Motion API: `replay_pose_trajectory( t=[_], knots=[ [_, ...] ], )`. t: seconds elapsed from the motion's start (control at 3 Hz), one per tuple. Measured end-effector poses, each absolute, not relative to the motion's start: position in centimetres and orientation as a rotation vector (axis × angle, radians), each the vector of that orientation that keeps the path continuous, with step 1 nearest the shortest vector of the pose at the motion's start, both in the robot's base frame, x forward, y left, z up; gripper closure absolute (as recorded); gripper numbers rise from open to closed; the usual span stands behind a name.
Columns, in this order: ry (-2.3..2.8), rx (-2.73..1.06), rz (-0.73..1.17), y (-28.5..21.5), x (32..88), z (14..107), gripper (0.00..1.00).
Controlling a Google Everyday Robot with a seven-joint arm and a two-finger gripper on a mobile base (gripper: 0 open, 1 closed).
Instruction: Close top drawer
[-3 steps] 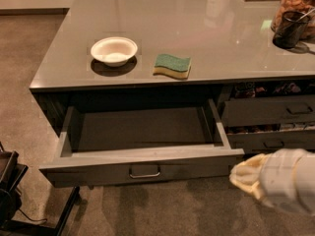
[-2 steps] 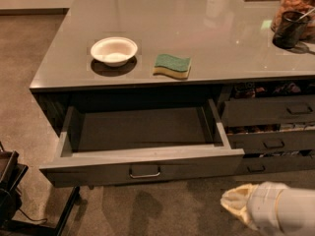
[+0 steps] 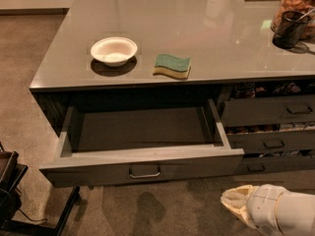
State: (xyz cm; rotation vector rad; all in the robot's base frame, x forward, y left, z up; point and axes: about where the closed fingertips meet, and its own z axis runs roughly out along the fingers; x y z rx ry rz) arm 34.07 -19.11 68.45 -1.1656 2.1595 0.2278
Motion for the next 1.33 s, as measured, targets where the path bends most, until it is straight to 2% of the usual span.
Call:
replay_pose_trajectory(
  t=[0.67, 1.33],
  knots=[
    [2.012, -1.279, 0.075, -18.4, 35.8, 65.9, 1.00],
    [1.721, -1.347, -0.229, -17.4, 40.7, 62.7, 1.00]
  ],
)
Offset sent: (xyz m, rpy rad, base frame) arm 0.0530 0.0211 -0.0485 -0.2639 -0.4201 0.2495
